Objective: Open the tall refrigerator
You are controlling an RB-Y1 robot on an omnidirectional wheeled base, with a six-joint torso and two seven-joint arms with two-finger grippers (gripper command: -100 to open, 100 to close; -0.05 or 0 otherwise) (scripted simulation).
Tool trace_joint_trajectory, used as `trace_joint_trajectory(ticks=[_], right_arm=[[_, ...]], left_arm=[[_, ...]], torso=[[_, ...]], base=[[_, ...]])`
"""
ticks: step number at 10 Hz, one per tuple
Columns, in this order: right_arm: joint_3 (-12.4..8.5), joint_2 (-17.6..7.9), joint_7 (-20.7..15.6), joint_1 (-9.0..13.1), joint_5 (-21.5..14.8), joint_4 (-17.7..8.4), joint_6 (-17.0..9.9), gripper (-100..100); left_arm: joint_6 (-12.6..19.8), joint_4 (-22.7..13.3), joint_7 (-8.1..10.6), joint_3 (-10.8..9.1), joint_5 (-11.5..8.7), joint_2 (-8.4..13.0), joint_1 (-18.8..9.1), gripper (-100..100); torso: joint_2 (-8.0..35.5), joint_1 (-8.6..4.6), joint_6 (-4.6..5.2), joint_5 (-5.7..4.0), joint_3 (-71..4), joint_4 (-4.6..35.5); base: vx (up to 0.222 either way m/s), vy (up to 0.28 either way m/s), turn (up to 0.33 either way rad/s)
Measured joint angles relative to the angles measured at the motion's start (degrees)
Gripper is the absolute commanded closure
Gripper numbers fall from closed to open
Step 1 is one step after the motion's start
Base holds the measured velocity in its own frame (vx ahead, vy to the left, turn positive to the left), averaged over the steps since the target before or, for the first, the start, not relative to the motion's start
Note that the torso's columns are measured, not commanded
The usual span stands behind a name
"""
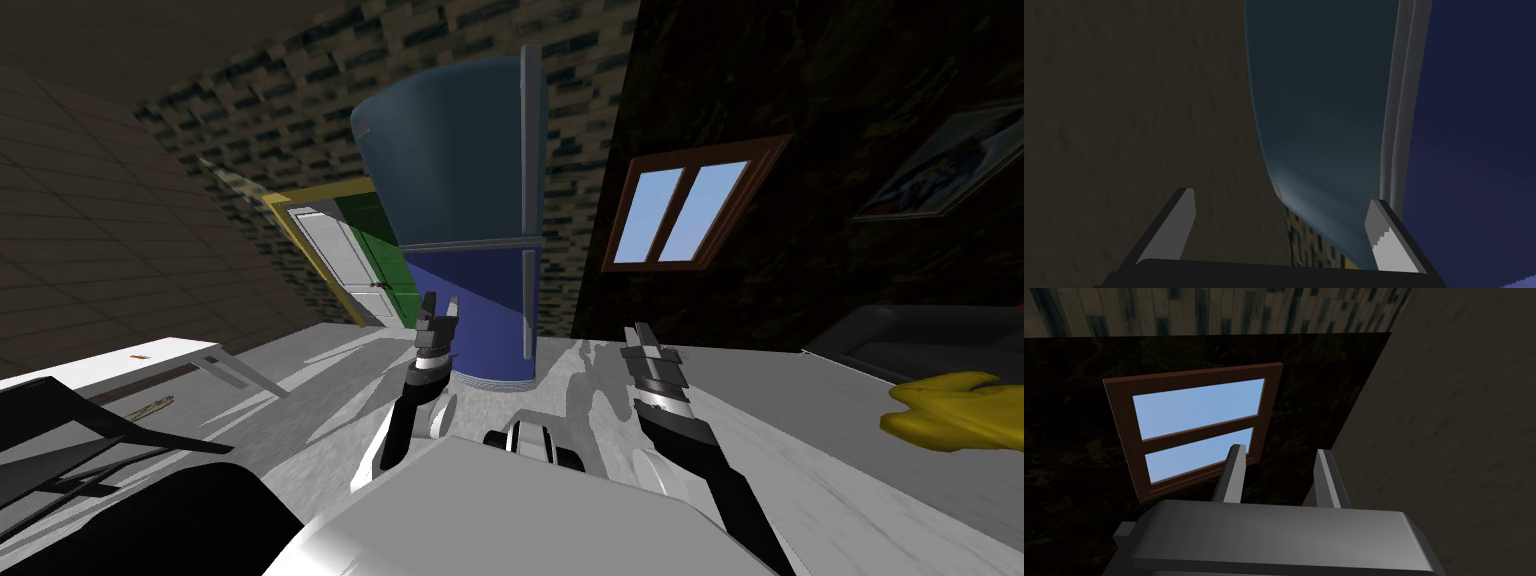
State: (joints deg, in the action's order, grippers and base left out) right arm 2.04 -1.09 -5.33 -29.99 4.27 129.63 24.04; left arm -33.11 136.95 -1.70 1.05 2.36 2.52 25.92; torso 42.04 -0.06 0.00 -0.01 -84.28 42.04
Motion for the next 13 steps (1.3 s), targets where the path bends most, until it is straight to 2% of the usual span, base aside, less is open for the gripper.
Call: trace_joint_trajectory(ticks=[2, 5, 13], right_arm=[[0.0, 0.0, 0.0, 0.0, 0.0, 0.0, 0.0, 0], [0.0, 0.0, 0.0, 0.0, 0.0, 0.0, 0.0, 0], [0.0, 0.0, 0.0, 0.0, 0.0, 0.0, 0.0, 0]], left_arm=[[1.9, 0.0, -0.44, -0.28, 0.4, 2.4, -1.5, -100], [6.2, 0.1, -1.25, -1.3, 1.2, 4.7, -4.8, -100], [18.3, 0.0, -3.7, -3.92, 3.6, 7.0, -14.4, -100]], torso=[[0.2, 0.0, 0.0, 0.0, -0.3, 0.2], [0.2, 0.0, 0.0, 0.0, -0.3, 0.2], [0.3, 0.13, 0.0, 0.04, -0.3, 0.3]], base=[[0.034, -0.052, 0.008], [0.045, -0.077, 0.01], [0.045, -0.07, 0.009]])
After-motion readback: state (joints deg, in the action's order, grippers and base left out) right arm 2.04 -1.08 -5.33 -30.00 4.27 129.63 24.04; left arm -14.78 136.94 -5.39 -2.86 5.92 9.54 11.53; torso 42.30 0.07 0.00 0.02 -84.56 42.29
